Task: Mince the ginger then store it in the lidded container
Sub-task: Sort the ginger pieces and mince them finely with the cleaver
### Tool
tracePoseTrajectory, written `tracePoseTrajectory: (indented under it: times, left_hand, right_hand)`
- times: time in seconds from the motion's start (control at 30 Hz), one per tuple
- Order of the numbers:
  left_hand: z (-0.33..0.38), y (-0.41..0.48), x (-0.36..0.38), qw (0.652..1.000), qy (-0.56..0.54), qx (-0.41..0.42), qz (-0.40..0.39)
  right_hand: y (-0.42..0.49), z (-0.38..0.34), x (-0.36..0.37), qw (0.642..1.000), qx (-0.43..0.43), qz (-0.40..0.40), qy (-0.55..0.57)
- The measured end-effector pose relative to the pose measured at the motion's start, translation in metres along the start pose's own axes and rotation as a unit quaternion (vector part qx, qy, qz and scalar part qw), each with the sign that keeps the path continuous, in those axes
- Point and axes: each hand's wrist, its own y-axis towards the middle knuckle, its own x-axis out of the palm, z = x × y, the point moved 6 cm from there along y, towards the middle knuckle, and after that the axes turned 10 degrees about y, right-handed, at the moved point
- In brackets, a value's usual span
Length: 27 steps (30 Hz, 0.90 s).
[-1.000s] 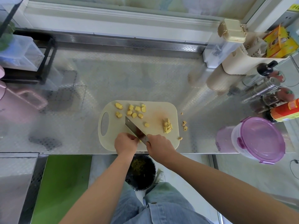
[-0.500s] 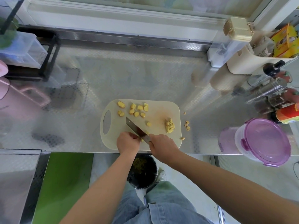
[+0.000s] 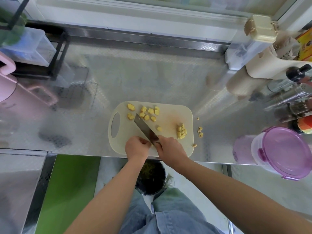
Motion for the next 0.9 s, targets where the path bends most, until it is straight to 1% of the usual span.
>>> tracePoseTrajectory:
  times: [0.2, 0.4, 0.57, 0.9]
  left_hand:
    - [-0.001, -0.002, 0.000, 1.000, -0.003, -0.002, 0.008]
    - [-0.004, -0.008, -0.003, 0.999, -0.016, -0.001, 0.028]
    - [-0.005, -0.014, -0.003, 0.999, -0.021, -0.016, 0.042]
    - [-0.005, -0.007, 0.001, 0.999, -0.014, -0.033, 0.025]
  right_hand:
    - [-0.003, 0.011, -0.005, 1.000, 0.019, 0.007, 0.013]
    - [-0.007, 0.007, -0.006, 1.000, -0.002, 0.008, 0.030]
    - [-0.011, 0.008, -0.005, 1.000, -0.007, -0.003, 0.022]
    - [-0.016, 0.009, -0.002, 1.000, -0.006, -0.020, 0.012]
